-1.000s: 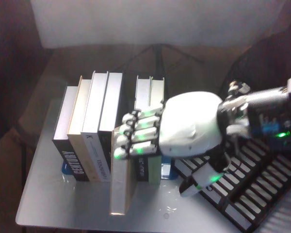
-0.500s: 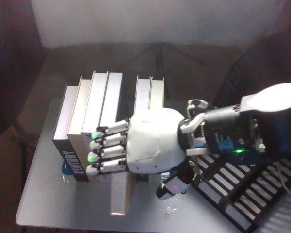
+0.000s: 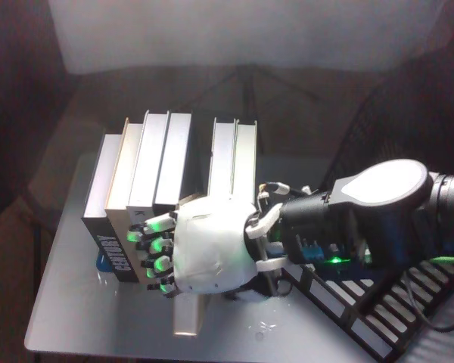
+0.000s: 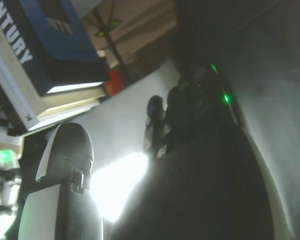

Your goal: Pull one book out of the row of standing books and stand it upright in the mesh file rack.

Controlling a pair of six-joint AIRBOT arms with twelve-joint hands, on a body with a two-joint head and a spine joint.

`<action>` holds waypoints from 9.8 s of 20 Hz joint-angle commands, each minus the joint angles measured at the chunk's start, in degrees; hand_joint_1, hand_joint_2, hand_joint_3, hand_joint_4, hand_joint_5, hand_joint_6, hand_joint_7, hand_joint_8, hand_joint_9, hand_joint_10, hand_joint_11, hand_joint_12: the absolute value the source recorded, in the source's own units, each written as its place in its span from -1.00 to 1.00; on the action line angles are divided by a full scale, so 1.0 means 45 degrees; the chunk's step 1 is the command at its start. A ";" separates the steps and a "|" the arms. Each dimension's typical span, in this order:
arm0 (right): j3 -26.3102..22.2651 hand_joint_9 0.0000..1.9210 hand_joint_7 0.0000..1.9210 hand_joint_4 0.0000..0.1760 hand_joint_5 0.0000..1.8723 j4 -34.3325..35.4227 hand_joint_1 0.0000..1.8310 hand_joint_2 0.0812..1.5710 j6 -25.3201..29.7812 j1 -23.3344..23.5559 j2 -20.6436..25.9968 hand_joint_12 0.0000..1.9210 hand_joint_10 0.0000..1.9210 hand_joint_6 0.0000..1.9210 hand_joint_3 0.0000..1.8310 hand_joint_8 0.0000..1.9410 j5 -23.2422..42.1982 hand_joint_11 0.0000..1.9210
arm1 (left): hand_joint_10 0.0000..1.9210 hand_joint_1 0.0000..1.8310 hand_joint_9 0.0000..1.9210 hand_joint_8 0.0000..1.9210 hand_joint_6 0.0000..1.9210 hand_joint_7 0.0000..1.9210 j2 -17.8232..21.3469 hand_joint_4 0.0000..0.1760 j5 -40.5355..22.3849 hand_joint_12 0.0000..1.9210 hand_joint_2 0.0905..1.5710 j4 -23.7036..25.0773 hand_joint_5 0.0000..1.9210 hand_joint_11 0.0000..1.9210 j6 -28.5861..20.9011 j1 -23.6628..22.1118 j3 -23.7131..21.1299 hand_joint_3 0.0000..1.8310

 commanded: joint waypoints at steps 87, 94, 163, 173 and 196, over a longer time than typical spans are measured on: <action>0.1760 -0.12 0.08 -1.00 0.03 0.0288 0.50 0.38 -0.0258 -0.1446 -0.1012 0.84 0.33 0.12 -1.00 -0.13 -0.0774 -0.51 | -1.00 -0.51 -1.00 -1.00 -0.99 -1.00 0.0469 -0.58 -0.1378 -1.00 0.66 0.0526 -0.87 -1.00 -0.0574 -0.0275 0.1028 -1.00; 0.1835 -0.15 0.05 -1.00 -0.01 0.0287 0.49 0.40 -0.0258 -0.1499 -0.1019 0.84 0.35 0.15 -1.00 -0.05 -0.0780 -0.56 | -1.00 -0.49 -1.00 -1.00 -0.99 -1.00 0.0469 -0.68 -0.1374 -1.00 0.67 0.0620 -0.87 -1.00 -0.0528 -0.0391 0.1089 -1.00; 0.0385 -0.57 -0.30 -1.00 -0.11 -0.2345 0.28 0.57 0.5076 0.6912 0.4479 1.00 0.86 0.21 -1.00 0.64 0.2190 -0.93 | -1.00 -0.48 -1.00 -1.00 -1.00 -1.00 0.0211 -0.27 -0.1402 -1.00 0.70 0.1395 -0.94 -1.00 -0.0588 -0.1735 0.1356 -1.00; -0.0811 -0.26 -0.11 -1.00 -0.10 -0.3775 0.31 0.49 0.5035 0.8834 0.6167 1.00 0.67 0.17 -1.00 0.42 0.1252 -0.72 | -1.00 -0.43 -1.00 -1.00 -1.00 -1.00 0.0203 -0.35 -0.1243 -1.00 0.66 0.1561 -0.92 -1.00 -0.0579 -0.1887 0.1359 -1.00; -0.2289 -0.32 -0.18 -1.00 -0.18 -1.3588 0.46 0.54 1.2641 0.9710 0.8561 1.00 0.69 0.27 -0.99 0.41 0.1415 -0.59 | -1.00 -0.49 -1.00 -1.00 -1.00 -1.00 0.0309 -0.64 -0.0813 -1.00 0.74 0.1785 -0.98 -1.00 -0.0564 -0.2040 0.1125 -0.99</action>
